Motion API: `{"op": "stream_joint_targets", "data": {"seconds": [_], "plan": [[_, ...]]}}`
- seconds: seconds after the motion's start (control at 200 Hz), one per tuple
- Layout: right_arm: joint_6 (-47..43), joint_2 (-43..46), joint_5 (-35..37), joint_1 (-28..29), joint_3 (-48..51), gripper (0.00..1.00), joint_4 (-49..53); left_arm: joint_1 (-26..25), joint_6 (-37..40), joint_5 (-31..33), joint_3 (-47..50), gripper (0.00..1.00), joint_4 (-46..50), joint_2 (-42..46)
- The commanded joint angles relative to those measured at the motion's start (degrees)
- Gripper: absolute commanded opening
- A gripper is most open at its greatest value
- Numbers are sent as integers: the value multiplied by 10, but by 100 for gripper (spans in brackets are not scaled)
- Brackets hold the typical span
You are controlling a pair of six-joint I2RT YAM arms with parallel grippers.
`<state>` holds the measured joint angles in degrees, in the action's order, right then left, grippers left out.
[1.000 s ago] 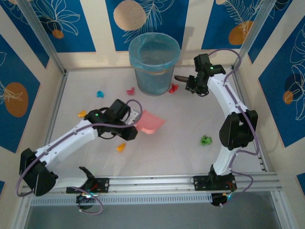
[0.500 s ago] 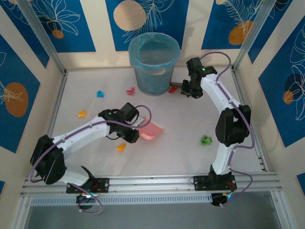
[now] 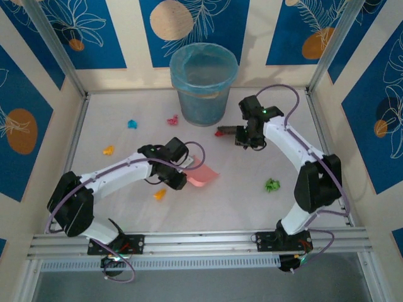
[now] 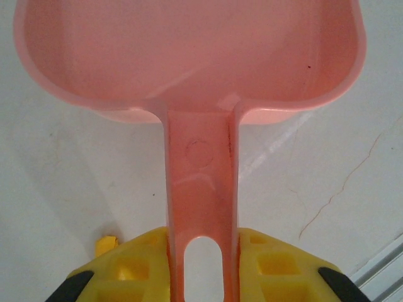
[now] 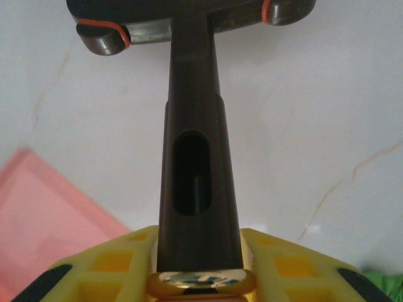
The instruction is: Sweep away the paper scraps from the table
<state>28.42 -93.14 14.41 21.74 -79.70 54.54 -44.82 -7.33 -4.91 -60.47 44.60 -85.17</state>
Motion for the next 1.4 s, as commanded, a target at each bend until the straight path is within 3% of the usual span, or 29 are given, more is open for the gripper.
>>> {"op": "stream_joint_targets", "data": {"seconds": [0.0,0.245,0.45,0.605,0.775,1.025,1.18,1.396], "plan": [[22,58,1,41,39,0,23,-10,11,13,-7,0,-6,-13],[120,130,27,169,82,0,58,-25,12,22,0,0,-31,-44],[170,216,185,236,95,0,68,-33,10,27,8,0,-46,-68],[188,288,248,234,139,0,16,-38,11,37,19,0,-57,-85],[194,243,193,177,119,0,14,-45,2,36,32,0,-81,-95],[190,77,134,163,21,0,59,-51,-8,37,37,0,-94,-108],[170,15,99,175,-14,0,74,-53,-11,42,43,0,-101,-111],[162,13,71,199,2,0,92,-55,-13,43,45,0,-100,-120]]}}
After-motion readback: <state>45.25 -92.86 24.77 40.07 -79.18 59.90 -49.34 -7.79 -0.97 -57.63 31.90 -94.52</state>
